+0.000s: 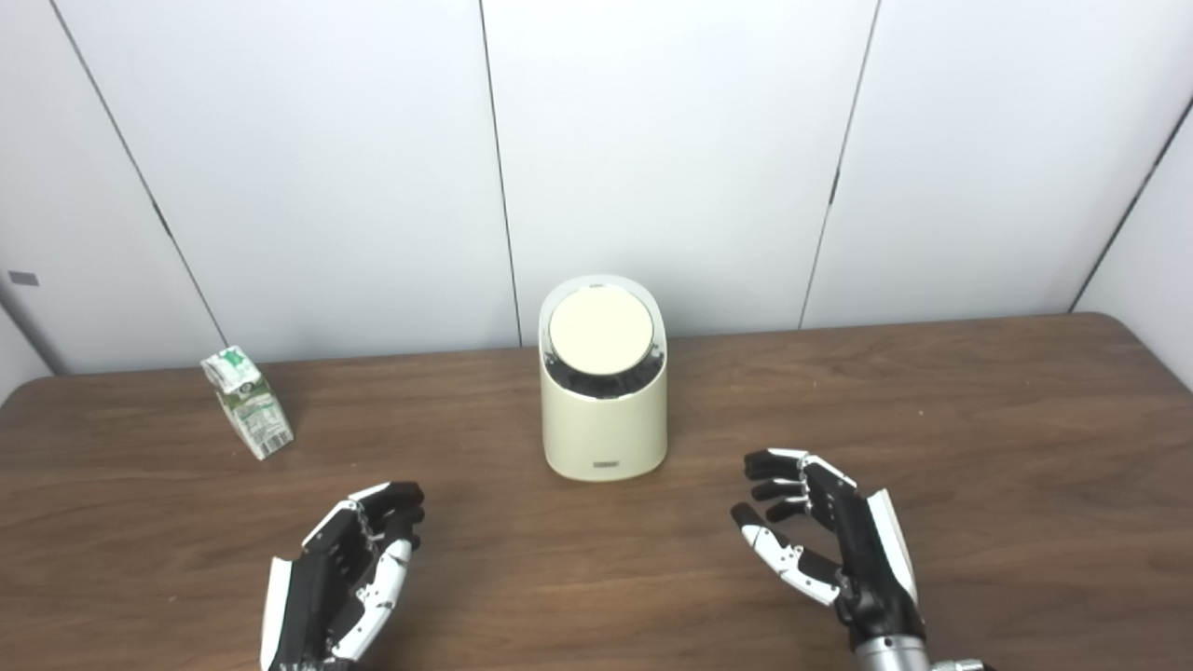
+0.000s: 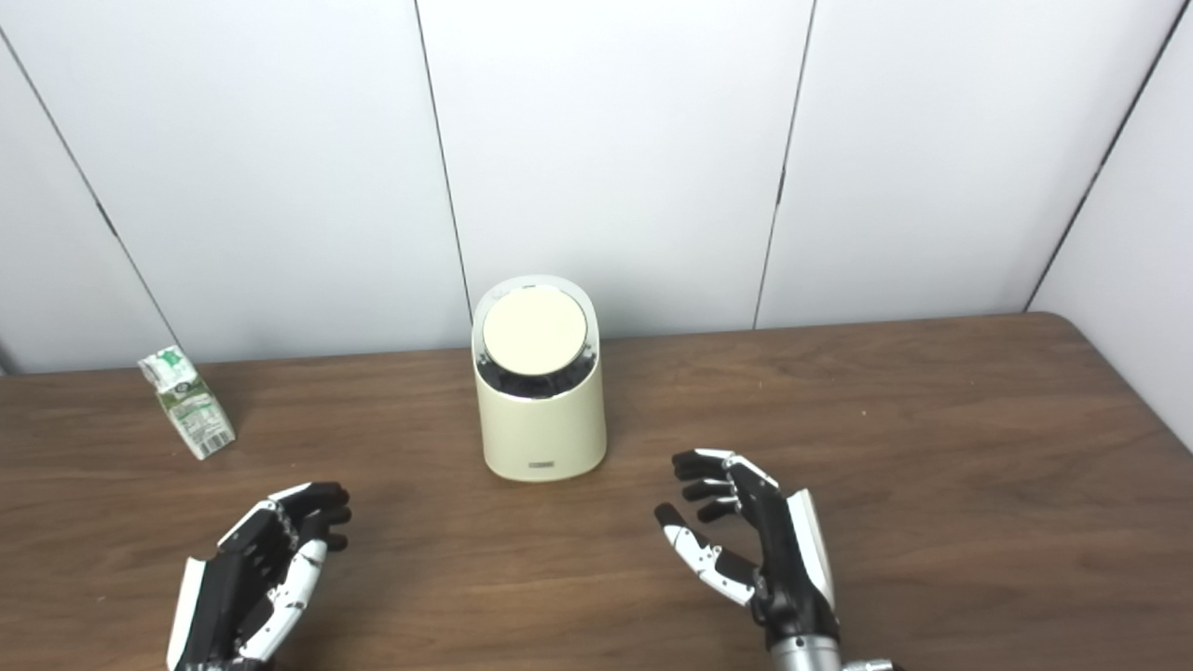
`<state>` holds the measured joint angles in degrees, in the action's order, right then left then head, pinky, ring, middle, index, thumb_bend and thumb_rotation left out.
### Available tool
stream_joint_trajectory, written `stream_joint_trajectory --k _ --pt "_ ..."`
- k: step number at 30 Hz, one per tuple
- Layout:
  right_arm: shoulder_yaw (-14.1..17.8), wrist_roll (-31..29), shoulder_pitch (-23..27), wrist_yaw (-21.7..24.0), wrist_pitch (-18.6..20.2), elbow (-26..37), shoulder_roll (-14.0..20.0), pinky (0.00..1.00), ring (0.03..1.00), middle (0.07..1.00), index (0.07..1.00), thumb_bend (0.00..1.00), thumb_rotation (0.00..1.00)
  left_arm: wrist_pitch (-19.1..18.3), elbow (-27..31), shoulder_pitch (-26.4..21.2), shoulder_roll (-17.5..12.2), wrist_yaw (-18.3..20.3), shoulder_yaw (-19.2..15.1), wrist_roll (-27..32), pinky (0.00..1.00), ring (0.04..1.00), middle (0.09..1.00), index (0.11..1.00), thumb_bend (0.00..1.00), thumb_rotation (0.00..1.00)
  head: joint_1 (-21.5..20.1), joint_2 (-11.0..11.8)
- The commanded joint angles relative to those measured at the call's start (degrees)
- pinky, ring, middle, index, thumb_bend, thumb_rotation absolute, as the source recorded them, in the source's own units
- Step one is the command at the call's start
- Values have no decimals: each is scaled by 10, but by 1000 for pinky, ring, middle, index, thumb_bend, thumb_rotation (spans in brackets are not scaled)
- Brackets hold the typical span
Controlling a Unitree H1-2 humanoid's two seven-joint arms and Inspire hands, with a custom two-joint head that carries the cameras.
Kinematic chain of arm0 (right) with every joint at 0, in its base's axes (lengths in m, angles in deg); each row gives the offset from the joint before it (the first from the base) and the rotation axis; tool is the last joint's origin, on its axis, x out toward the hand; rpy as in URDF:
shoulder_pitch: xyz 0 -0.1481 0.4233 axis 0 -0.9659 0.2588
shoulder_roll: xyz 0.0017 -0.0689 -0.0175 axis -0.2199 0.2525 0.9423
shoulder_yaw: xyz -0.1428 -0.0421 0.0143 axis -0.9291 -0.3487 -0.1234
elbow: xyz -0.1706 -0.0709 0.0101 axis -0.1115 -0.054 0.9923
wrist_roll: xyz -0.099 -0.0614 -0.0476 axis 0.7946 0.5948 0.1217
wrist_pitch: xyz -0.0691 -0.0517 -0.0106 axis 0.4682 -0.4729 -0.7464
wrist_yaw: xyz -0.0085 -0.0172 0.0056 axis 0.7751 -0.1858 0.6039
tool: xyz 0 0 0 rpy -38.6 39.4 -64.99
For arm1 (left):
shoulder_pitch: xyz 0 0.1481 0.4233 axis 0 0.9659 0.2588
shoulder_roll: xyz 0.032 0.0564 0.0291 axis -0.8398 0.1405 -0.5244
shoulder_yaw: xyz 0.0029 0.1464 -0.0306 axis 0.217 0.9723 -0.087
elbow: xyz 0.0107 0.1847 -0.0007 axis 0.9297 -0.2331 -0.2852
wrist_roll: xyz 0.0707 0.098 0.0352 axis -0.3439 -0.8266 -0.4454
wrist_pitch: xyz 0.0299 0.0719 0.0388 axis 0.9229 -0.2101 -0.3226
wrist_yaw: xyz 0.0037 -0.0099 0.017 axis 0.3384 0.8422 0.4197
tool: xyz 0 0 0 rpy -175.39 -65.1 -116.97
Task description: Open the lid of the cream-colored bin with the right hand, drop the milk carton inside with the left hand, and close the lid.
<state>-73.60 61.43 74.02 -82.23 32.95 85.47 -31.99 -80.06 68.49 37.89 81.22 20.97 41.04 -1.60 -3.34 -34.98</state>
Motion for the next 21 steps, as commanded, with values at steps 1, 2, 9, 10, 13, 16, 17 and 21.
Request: stream_joint_trajectory --k 1,2,9,10,13,16,17,21 --pt "-1 3 15 -3 -12 18 -2 515 615 658 641 249 230 12 18 -11 0 -1 0 1 603 683 704 699 261 358 0 0" --pt "-1 3 15 -3 -13 18 -1 515 616 658 640 248 228 12 19 -11 0 -1 0 0 604 684 704 699 260 357 0 0" --pt "-1 3 16 -4 -16 14 -1 511 612 656 639 243 213 13 17 -12 -1 -1 0 1 606 683 703 697 262 360 1 0" --pt "-1 3 16 -5 -17 14 -1 510 613 655 639 241 211 13 17 -12 -1 0 0 1 606 685 704 699 260 360 1 0" --pt "0 2 16 -2 -11 16 0 516 617 658 641 241 212 11 17 -12 0 -1 0 2 603 684 704 699 254 341 -1 -1" --pt "2 1 18 -4 -17 9 3 517 617 658 642 245 219 10 15 -14 3 -3 1 -2 601 684 703 699 256 344 -3 -1" --pt "3 1 20 -5 -21 6 5 515 618 658 643 246 228 11 12 -15 5 -4 2 -4 601 684 703 699 253 348 -2 5" --pt "0 1 35 16 -1 17 18 587 706 738 738 370 554 20 -5 -22 9 -8 4 -10 598 683 702 700 253 346 2 9"
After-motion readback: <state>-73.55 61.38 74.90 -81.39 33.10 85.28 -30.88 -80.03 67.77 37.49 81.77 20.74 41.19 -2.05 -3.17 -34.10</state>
